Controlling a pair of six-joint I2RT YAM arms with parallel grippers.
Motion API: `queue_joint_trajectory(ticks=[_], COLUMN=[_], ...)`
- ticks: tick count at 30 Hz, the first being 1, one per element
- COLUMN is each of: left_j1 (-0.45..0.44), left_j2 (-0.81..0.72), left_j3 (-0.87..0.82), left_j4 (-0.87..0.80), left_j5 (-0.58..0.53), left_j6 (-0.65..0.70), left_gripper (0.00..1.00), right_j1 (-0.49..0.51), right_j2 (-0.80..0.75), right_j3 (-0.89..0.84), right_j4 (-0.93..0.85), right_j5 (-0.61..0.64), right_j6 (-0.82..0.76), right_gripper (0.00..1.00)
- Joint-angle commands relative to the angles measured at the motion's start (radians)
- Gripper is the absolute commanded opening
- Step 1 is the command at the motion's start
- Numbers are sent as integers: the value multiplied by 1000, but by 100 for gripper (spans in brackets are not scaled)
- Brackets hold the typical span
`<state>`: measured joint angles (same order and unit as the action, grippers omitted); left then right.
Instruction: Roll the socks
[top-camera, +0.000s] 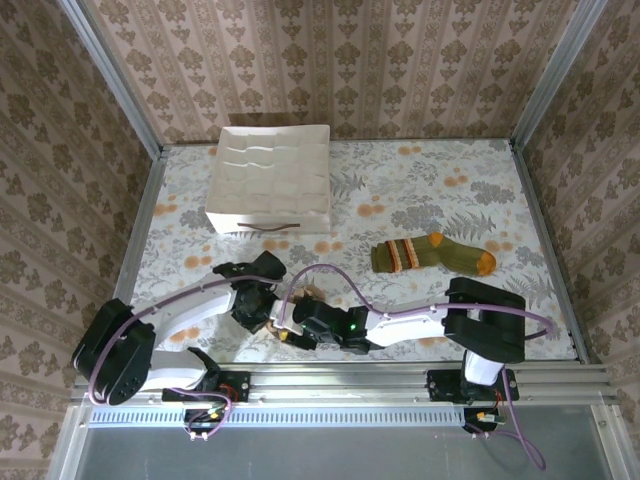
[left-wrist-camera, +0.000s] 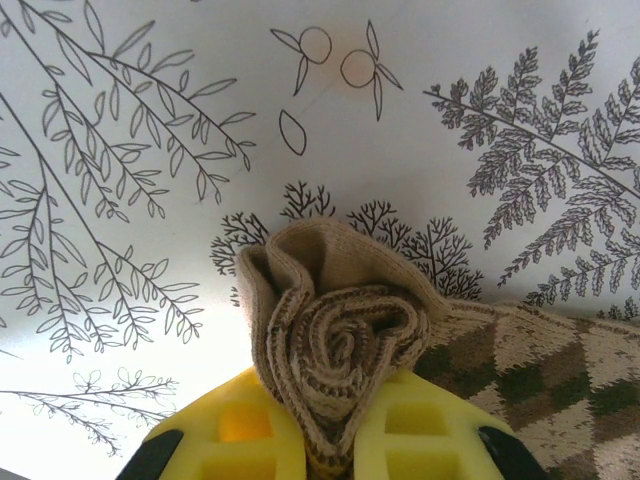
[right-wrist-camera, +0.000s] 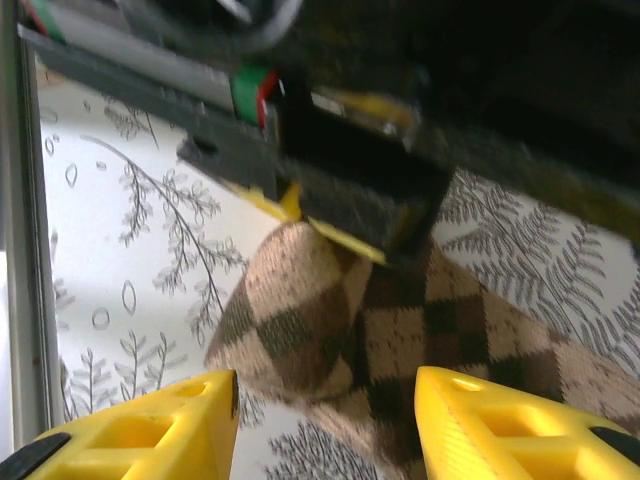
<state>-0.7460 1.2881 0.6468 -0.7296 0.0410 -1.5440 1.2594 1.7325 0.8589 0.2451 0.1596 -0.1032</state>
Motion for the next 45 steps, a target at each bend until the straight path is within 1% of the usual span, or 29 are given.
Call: queue_joint_trajectory(ticks=[1, 5, 8, 11, 15, 17, 19, 23, 25, 35, 38, 39, 42, 44, 45], left_j1=[-15, -12, -7, 1, 19, 36, 51, 72, 75, 77, 77, 77, 80, 87, 93], left_j2=[51, 74, 65, 32, -32, -79, -113, -124, -118, -85, -87, -90, -106, -130, -149], left_j3=[-33, -26, -32, -42, -57, -70, -89, -111, -113, -113, -104, -99, -89, -86, -87], left_j4=[-75, -67, -60, -57, -59, -53, -37, -21, -25, -4, -2, -1, -3, -3, 1], left_j5=[58, 75, 83, 92, 108, 112, 129, 156, 154, 151, 149, 148, 151, 152, 155], left_j6=[12, 30, 34, 34, 25, 16, 5, -1, 2, 20, 24, 27, 40, 49, 52], left_gripper=[0, 0, 0, 0, 0, 0, 0, 0, 0, 0, 0, 0, 0, 9, 16], right_j1=[30, 41, 41, 38, 35, 35, 36, 35, 35, 41, 43, 43, 43, 40, 38], right_j2=[40, 80, 117, 150, 186, 185, 173, 108, 94, 92, 131, 144, 172, 164, 158], right_j3=[53, 82, 104, 115, 133, 101, 72, -27, -42, 5, 42, 47, 55, 20, -3], right_j4=[32, 28, 4, -23, -100, -90, -78, 45, 67, 67, 15, 6, -53, -47, -43], right_j5=[53, 60, 95, 145, 172, 179, 182, 138, 109, 82, 82, 85, 109, 113, 112], right_j6=[43, 78, 104, 122, 163, 191, 213, 231, 238, 255, 277, 289, 328, 365, 390], right_gripper=[50, 49, 48, 42, 32, 31, 31, 40, 42, 43, 39, 34, 15, 5, 0])
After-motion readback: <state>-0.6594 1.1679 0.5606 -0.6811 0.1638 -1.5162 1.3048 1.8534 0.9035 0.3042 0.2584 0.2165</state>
